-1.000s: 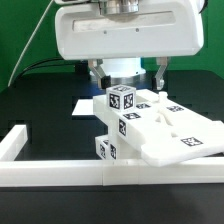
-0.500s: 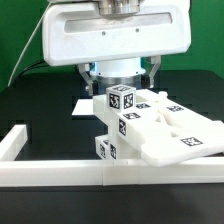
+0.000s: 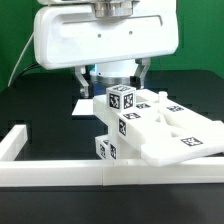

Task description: Assemble chair

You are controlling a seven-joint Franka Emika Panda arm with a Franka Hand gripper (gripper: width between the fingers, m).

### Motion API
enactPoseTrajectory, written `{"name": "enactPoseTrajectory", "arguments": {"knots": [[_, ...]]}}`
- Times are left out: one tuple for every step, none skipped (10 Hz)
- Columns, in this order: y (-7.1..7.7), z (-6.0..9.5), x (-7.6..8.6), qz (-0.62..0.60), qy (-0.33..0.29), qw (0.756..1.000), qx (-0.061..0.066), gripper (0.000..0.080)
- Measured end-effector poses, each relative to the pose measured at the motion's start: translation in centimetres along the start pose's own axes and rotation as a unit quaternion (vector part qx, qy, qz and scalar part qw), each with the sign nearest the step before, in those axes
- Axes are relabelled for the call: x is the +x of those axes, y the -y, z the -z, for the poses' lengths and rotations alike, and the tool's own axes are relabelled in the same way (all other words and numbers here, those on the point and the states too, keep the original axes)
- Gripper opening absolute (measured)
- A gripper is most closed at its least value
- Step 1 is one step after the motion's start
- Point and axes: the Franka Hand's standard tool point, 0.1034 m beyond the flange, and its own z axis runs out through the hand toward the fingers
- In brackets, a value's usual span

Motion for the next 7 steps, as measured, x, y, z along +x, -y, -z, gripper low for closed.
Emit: {"name": "enactPoseTrajectory", "arguments": {"knots": [[0.0,0.0,0.0,-0.024,0.0,1.0,0.0,0.0443],[0.0,0.0,0.0,-0.064,0.0,0.998,0.0,0.0259],[0.0,0.0,0.0,-0.11,0.0,0.994,0.0,0.0124],[0.02,0.0,0.01,-0.144,0.0,0.99,0.001,0.0124],[0.01,0.03,0.05,-0.202,-0.001,0.979,0.001,0.0025],[0.01,0.03,0.05,-0.236,-0.001,0.972,0.001,0.0008],[0.01,0.03,0.05,-0.279,-0.001,0.96,0.001,0.0002]]}}
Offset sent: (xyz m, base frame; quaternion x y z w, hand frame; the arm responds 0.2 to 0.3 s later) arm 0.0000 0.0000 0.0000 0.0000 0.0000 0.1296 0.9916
